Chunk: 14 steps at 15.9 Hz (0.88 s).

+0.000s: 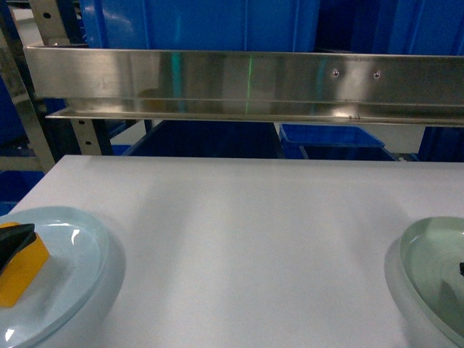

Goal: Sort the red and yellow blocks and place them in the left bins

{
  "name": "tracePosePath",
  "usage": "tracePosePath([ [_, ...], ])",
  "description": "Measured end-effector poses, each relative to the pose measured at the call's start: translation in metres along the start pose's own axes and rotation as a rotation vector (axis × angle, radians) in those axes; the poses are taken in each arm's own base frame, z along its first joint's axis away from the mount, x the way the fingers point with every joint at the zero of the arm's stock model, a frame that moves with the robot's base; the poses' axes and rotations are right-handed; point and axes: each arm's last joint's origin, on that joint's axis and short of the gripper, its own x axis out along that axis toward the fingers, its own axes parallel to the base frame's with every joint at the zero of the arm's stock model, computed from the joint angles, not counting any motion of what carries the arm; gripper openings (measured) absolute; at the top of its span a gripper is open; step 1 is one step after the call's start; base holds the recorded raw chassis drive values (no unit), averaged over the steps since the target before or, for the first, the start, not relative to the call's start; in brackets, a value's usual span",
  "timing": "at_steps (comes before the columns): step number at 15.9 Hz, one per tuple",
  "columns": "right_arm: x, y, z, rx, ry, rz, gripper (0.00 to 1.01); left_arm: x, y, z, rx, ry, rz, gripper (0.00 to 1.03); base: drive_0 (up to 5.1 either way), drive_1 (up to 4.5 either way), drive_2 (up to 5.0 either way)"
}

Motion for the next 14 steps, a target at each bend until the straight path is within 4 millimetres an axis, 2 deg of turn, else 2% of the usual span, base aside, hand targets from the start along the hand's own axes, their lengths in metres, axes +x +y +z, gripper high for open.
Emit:
tracePosePath([
  [1,0.0008,0.0012,-0.0028,0.003,0.008,0.002,0.87,0.0,0.0,0.0,0.0,0.0,0.0,0.98,0.0,0.0,0.0],
  [2,0.0017,0.001,-0.0055,0.011,0.019,0.001,0.86,0.0,0.0,0.0,0.0,0.0,0.001,0.98,0.0,0.0,0.0],
  [3,0.0026,0.0009,-0.0068,0.019,0.024,0.0,0.81,0.0,0.0,0.0,0.0,0.0,0.0,0.98,0.0,0.0,0.0],
  [4,0.0036,0.0008,-0.0069,0.021,0.017,-0.003,0.81,0.0,0.0,-0.0001,0.0,0.0,0.0,0.98,0.0,0.0,0.0],
  [5,0.0047,0.0008,-0.0075,0.024,0.016,-0.004,0.84,0.0,0.0,-0.0002,0.0,0.001,0.0,0.98,0.0,0.0,0.0],
  [11,0.0089,0.0004,-0.0072,0.026,-0.019,-0.009,0.3,0.0,0.0,-0.0001,0.0,0.0,0.0,0.98,0.0,0.0,0.0],
  [14,0.0075,-0.0012,-0.0052,0.008,-0.014,-0.001,0.29,0.0,0.0,-0.0001,0.0,0.0,0.0,0.98,0.0,0.0,0.0],
])
